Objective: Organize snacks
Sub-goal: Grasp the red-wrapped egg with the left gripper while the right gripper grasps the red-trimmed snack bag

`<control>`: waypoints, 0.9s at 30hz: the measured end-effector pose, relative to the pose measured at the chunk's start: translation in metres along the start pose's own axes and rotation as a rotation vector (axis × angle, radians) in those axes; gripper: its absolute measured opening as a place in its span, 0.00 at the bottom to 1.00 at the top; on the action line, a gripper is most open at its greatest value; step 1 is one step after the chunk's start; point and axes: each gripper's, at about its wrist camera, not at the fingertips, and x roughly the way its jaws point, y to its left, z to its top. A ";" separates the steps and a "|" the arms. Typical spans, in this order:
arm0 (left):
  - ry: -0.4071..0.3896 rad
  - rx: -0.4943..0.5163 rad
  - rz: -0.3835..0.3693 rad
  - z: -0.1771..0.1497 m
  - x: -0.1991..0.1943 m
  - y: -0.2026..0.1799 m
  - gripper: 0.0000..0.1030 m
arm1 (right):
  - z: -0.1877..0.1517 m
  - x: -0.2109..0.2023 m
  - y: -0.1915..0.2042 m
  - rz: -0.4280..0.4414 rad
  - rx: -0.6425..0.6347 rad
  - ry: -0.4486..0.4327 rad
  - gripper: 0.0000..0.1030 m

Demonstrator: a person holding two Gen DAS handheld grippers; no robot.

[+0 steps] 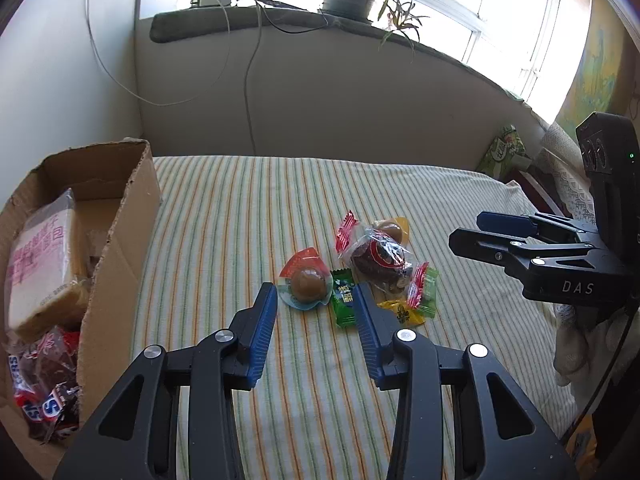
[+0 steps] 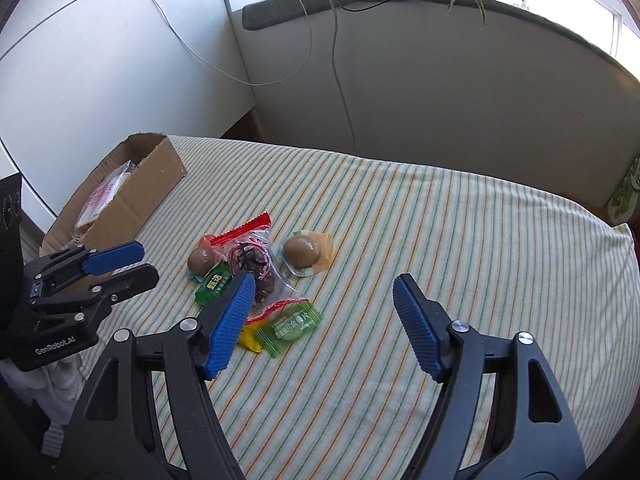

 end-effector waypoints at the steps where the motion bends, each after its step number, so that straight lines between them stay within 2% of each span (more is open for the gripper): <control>1: 0.007 0.000 -0.002 0.000 0.003 0.000 0.34 | 0.001 0.002 0.004 0.007 -0.013 0.002 0.71; 3: 0.016 0.003 -0.003 0.001 0.009 -0.001 0.31 | 0.004 0.007 0.011 0.025 -0.037 0.011 0.68; 10: 0.040 0.003 -0.004 0.006 0.026 0.002 0.30 | 0.009 0.031 0.025 0.057 -0.094 0.061 0.56; 17: 0.074 0.016 0.014 0.006 0.043 0.004 0.26 | 0.010 0.051 0.031 0.071 -0.123 0.099 0.53; 25: 0.068 0.021 0.011 0.006 0.048 0.006 0.23 | 0.011 0.064 0.038 0.087 -0.147 0.124 0.50; 26: 0.068 0.018 0.009 0.007 0.047 0.006 0.23 | 0.011 0.066 0.039 0.087 -0.153 0.129 0.47; 27: 0.068 0.017 0.006 0.007 0.047 0.007 0.23 | 0.011 0.069 0.040 0.091 -0.156 0.136 0.39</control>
